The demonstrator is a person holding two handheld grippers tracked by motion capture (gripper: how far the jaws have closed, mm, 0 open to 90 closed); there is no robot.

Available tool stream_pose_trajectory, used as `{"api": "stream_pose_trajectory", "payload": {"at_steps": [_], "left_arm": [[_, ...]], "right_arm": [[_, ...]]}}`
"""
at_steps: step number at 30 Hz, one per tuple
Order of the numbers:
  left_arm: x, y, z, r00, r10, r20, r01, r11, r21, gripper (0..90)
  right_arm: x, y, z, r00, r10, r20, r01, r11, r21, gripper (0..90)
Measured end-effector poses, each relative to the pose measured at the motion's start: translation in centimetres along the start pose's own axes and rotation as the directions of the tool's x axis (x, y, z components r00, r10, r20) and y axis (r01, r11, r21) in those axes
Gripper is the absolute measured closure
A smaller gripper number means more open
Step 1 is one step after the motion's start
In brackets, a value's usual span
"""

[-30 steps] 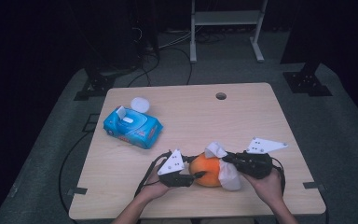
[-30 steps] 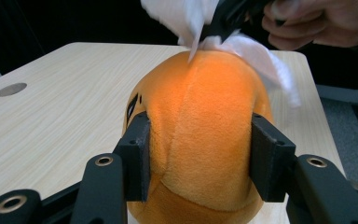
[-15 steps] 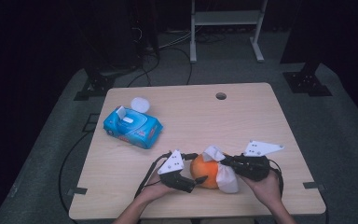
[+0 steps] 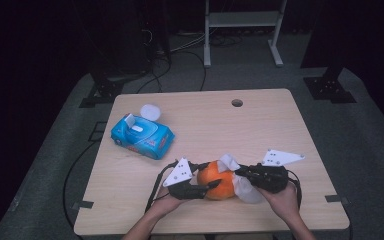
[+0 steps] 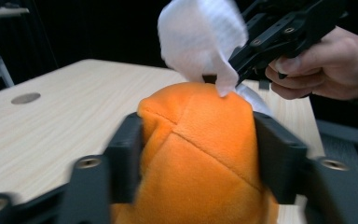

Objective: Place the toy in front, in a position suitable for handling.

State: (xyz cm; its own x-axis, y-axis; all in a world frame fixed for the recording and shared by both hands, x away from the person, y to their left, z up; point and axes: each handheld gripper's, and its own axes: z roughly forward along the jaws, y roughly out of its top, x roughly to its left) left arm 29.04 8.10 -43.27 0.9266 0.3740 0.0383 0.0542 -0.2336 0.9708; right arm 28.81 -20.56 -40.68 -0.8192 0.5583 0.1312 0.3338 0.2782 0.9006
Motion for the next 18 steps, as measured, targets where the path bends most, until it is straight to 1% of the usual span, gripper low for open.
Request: {"api": "stream_pose_trajectory", "payload": {"at_steps": [1,2,3,4,6,8,9,10,11,14,15,17,18], "left_arm": [[0.0,-0.1,0.1,1.0000,-0.002,-0.002,0.002,1.0000,0.000,29.7],[0.0,0.0,0.2,1.0000,-0.003,-0.009,0.003,1.0000,0.002,26.9],[-0.1,0.0,0.3,0.9999,0.009,-0.014,-0.009,1.0000,0.005,27.9],[-0.2,0.0,0.4,0.9997,0.016,-0.016,-0.016,0.9999,0.007,31.3],[-0.7,0.1,0.8,0.9995,0.024,-0.022,-0.023,0.9997,0.006,36.0],[-1.1,0.2,1.2,0.9988,0.043,-0.023,-0.043,0.9990,0.012,36.5],[-1.1,0.3,1.3,0.9986,0.043,-0.031,-0.042,0.9990,0.012,36.4],[-1.1,0.3,1.4,0.9987,0.038,-0.033,-0.038,0.9992,0.013,35.6],[-0.9,0.2,1.3,0.9988,0.036,-0.034,-0.036,0.9992,0.015,33.2],[-0.6,0.2,1.1,0.9990,0.026,-0.036,-0.025,0.9996,0.013,21.3],[-0.5,0.1,1.0,0.9991,0.021,-0.038,-0.021,0.9996,0.017,17.0],[-0.3,0.0,0.8,0.9981,0.009,-0.062,-0.007,0.9995,0.031,9.7],[0.0,-0.1,0.7,0.9983,-0.007,-0.058,0.009,0.9993,0.036,8.0]], "right_arm": [[-0.2,-0.3,0.3,0.9999,0.013,-0.008,-0.013,1.000,0.010,85.4],[-0.2,-0.4,0.4,0.9998,0.018,-0.011,-0.018,1.000,0.016,85.4],[-0.1,-0.3,0.4,0.9999,0.015,-0.004,-0.015,1.000,0.017,85.4],[0.0,0.0,0.3,0.9999,0.013,-0.002,-0.013,1.000,0.006,85.4],[0.4,0.7,-0.1,0.9991,0.023,-0.036,-0.024,0.999,-0.049,85.4],[1.3,1.4,-0.2,0.9979,-0.004,-0.065,-0.002,0.997,-0.079,85.4],[1.7,1.6,0.0,0.9970,-0.013,-0.076,0.007,0.997,-0.081,85.4],[2.0,1.7,0.2,0.9966,-0.028,-0.078,0.022,0.997,-0.068,85.4],[1.9,1.5,0.4,0.9968,-0.032,-0.073,0.028,0.998,-0.053,85.4],[0.8,0.4,0.8,0.9974,0.008,-0.071,-0.011,0.999,-0.038,85.5],[0.5,0.2,0.8,0.9975,0.019,-0.068,-0.022,0.999,-0.038,85.5],[0.1,0.1,0.5,0.9983,0.029,-0.051,-0.031,0.999,-0.042,85.5],[-0.1,0.0,0.3,0.9987,0.031,-0.041,-0.033,0.999,-0.043,85.5]]}}
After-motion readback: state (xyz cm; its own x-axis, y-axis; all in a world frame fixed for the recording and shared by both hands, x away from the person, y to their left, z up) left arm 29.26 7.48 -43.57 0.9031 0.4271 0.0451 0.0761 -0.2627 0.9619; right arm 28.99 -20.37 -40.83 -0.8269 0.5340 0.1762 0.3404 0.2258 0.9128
